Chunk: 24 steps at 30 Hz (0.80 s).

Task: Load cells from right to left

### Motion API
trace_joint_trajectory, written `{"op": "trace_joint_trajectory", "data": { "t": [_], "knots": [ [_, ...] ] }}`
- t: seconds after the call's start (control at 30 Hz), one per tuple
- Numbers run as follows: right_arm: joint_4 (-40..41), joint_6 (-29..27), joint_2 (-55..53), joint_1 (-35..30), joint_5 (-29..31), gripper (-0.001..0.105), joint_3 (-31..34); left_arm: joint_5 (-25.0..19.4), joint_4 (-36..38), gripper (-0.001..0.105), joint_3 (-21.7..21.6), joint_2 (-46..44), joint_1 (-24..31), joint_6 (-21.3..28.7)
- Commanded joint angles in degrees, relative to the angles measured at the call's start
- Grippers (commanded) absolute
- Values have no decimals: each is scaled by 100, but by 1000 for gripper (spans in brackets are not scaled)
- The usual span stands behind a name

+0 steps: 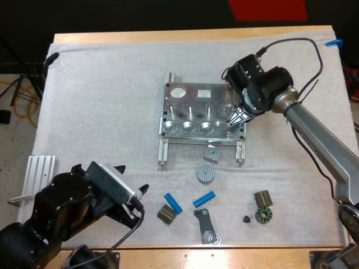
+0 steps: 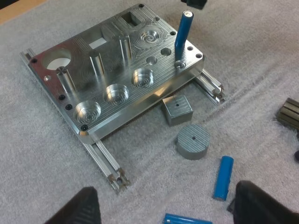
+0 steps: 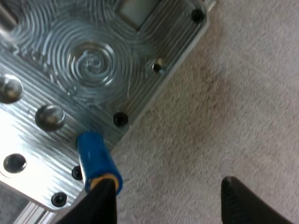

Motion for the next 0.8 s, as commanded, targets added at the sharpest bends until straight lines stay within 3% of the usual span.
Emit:
{"op": "trace_joint_trajectory", "data": {
  "t": [0.0, 0.77],
  "knots": [
    [-37, 22, -66, -21, 28, 50, 63, -98, -58, 60, -35, -35, -28, -6],
    [-427, 1, 184, -21, -71, 50, 188, -98, -58, 60, -35, -35, -28, -6]
  ]
}}
